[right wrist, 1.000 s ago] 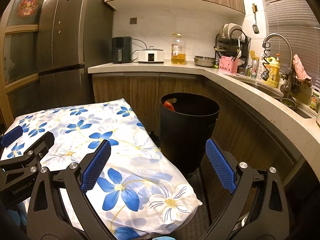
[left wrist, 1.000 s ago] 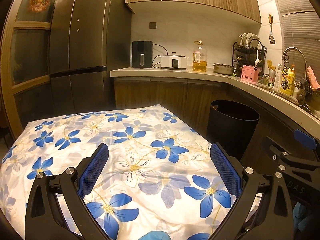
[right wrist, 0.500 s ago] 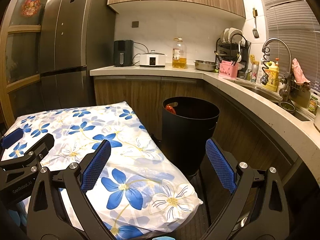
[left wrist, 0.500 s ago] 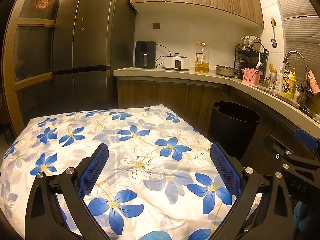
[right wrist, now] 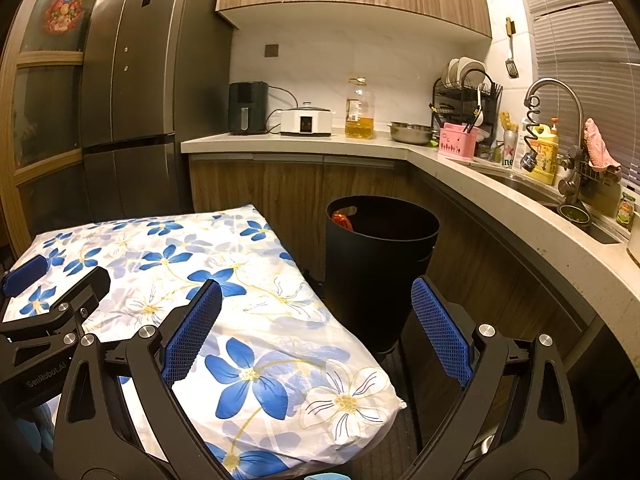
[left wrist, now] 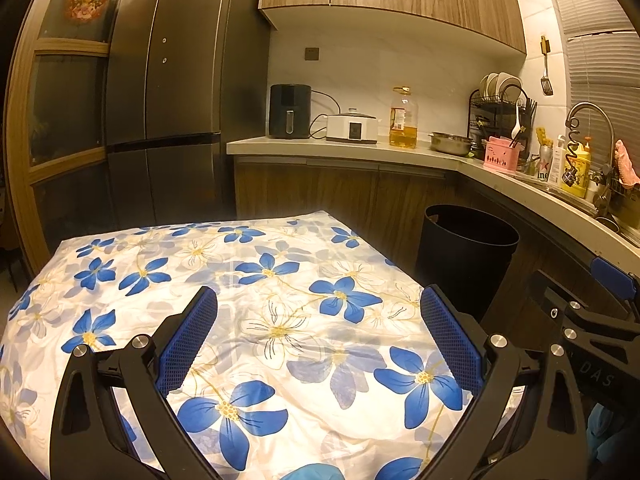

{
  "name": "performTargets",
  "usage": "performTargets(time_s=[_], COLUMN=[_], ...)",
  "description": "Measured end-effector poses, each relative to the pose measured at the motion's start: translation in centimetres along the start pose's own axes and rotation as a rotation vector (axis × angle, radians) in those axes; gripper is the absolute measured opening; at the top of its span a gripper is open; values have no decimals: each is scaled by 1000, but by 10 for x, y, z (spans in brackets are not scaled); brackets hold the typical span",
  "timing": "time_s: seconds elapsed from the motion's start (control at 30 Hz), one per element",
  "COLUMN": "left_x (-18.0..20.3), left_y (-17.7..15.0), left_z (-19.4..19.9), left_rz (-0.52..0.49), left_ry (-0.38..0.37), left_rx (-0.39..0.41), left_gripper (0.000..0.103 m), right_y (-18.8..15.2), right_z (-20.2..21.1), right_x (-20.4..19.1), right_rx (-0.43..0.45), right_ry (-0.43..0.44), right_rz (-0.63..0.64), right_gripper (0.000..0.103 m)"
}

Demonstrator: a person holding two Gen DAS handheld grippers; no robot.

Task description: Collect trash

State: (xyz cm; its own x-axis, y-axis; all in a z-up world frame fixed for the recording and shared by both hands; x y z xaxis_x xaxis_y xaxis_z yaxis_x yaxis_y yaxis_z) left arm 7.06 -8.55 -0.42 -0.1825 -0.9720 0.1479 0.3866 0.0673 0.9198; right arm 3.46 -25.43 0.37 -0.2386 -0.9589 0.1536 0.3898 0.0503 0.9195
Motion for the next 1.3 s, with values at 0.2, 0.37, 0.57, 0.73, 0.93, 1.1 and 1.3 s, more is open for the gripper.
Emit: performTargets(time_s=[0.2,0.37,0.57,0.73,0.93,1.1,1.3], left_x=[2,3,3,3,3,3,3], left_y=[0,0,0,0,-1,-1,-1], left_z=[0,0,0,-1,-1,-1,-1], left_rz=[-1,-5,-4,-6,-5,-7,-7], left_ry=[-1,-1,-2,-3,-2,-3,-3], left_rx=[-1,-2,-2,-3,-2,-3,-3], left_gripper=[97,97,97,97,97,97,97], right_y=[0,1,1,1,1,1,1], right_z=[-1,-1,0,-1,-1,0,-1], right_x=[0,2,2,3,3,3,4], right_rx=[-3,-4,-5,-6,-5,-6,-7], right_ry=[1,2,2,2,1,2,1], right_rz=[1,0,0,0,0,-1,-1], right_gripper=[94,94,94,94,94,94,94])
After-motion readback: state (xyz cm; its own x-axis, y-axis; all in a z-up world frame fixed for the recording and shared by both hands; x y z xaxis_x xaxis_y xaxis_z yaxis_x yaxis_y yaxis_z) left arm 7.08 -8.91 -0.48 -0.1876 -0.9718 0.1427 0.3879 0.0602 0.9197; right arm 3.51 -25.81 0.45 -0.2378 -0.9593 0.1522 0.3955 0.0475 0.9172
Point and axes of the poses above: each gripper's, at about its wrist camera, not at the fingertips, and z roughly against the way its jaws point, x to its right, y to its top, the point moved 2 cm from there along -z, roughly the way its jaws point, and after that the axes turned 7 degrees about z, right-handed, at the moved point
